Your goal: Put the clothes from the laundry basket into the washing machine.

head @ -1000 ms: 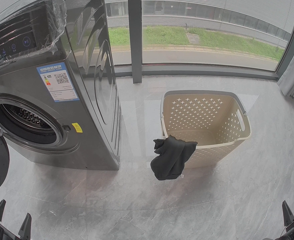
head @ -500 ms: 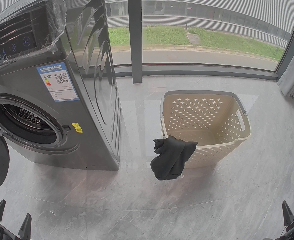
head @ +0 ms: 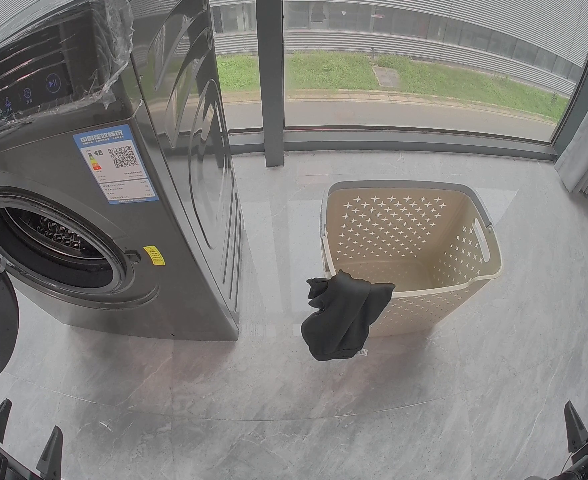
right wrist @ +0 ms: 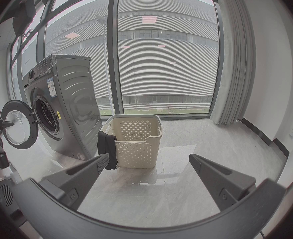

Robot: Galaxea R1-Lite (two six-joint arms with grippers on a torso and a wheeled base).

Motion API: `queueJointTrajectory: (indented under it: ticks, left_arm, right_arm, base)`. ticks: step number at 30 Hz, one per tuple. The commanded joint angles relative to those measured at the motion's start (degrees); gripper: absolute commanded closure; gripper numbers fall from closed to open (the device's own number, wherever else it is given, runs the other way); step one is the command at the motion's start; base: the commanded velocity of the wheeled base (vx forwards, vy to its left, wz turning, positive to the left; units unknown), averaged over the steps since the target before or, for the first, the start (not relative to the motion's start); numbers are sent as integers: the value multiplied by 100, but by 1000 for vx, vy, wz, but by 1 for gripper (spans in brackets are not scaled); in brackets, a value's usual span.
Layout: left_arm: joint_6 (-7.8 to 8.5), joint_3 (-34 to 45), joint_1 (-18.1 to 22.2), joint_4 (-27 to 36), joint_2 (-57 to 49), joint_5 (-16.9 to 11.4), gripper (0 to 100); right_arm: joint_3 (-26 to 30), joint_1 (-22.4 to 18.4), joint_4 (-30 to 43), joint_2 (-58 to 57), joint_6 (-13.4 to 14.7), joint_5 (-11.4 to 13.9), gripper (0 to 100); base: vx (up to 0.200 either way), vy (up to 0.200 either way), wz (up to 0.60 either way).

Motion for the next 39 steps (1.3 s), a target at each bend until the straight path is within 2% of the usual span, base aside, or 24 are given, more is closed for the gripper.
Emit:
queueJointTrajectory:
  ticks: [1,20,29,39]
  left_arm:
    - [5,75,-2,-1,-49,-2,0]
    - [-13,84,7,-10,-49,-2,0]
    - [-4,84,7,-10,-49,-2,0]
    - [49,84,7,-10,-49,-11,0]
  right_arm:
    - [92,-1,0,-93,-2,1,0]
    - [92,-1,0,-93,-2,1,0]
    - [92,7,0,-93,-2,10,0]
    - [84,-1,18,-93,-20,36,0]
  base:
    - [0,0,0]
    - [0,0,0]
    - [0,-200,0]
    - [20,0,0]
